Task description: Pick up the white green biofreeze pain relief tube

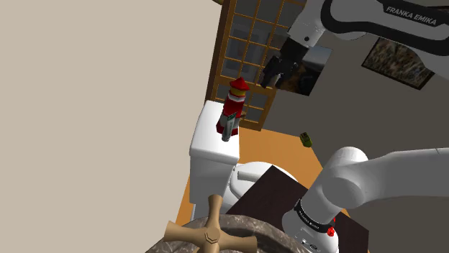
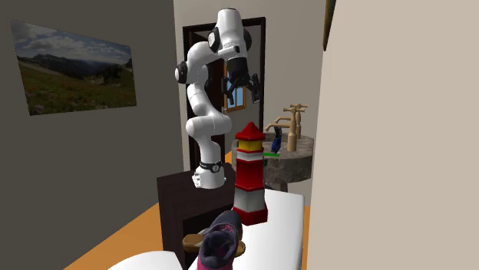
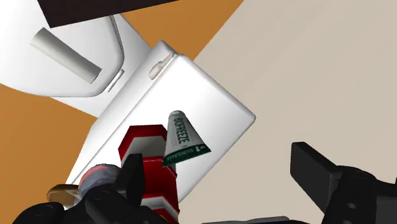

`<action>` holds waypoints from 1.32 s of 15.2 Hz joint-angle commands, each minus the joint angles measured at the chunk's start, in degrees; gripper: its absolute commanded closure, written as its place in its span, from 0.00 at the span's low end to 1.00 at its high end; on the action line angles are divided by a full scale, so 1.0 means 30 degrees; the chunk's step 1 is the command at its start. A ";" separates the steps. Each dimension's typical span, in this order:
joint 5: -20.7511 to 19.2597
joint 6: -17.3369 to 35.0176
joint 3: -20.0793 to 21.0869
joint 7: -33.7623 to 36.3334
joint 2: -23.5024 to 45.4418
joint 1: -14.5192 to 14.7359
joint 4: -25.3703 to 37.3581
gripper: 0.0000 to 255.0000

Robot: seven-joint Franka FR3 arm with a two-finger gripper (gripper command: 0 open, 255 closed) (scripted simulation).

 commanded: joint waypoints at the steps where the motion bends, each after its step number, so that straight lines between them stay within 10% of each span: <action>1: 0.0000 0.0000 0.0000 0.0000 0.0000 0.0000 0.0000 0.00; 18: -0.2903 0.7930 -0.6286 -2.6066 0.9349 0.7914 -0.0421 0.00; 20: -0.2874 0.8261 -0.6296 -2.6284 0.9520 0.7912 -0.0601 0.00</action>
